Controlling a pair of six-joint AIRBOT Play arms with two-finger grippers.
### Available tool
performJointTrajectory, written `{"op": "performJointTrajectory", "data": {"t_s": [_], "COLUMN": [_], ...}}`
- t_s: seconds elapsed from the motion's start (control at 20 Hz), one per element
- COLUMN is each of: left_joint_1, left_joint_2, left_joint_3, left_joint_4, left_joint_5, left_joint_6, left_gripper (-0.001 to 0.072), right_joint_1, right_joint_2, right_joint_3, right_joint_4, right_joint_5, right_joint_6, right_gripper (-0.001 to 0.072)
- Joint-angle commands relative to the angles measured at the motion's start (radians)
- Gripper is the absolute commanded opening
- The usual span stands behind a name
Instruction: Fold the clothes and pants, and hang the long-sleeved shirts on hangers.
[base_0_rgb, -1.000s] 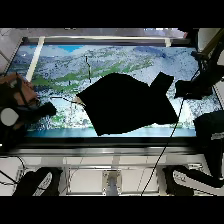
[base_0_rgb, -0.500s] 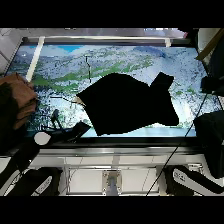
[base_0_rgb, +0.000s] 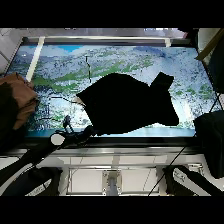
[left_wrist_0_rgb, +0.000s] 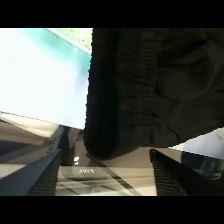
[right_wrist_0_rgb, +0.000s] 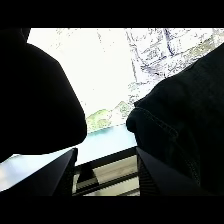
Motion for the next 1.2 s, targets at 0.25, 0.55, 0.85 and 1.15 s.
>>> {"op": "performJointTrajectory", "data": {"t_s": [0.25,0.55,0.85,1.15], "left_joint_1": [-0.011,-0.065,-0.005,0.417], "left_joint_2": [-0.193,-0.279,-0.24,0.066], "left_joint_3": [0.126,0.194,0.195,0.195], "left_joint_4": [-0.048,-0.048,-0.045,0.235], "left_joint_5": [0.016,0.014,0.051,-0.14], "left_joint_6": [0.075,0.083,0.093,0.151], "left_gripper": [0.0539,0.0292,0.0021,0.002], "right_joint_1": [-0.001,-0.001,-0.001,-0.126], "right_joint_2": [0.002,0.002,0.004,0.006], "right_joint_3": [0.001,0.001,0.001,-0.123], "right_joint_4": [0.006,0.029,-0.003,0.176], "right_joint_5": [-0.002,-0.029,-0.036,-0.074], "right_joint_6": [-0.008,-0.008,-0.119,-0.17], "right_gripper": [0.041,0.0409,0.0409,0.0411]}}
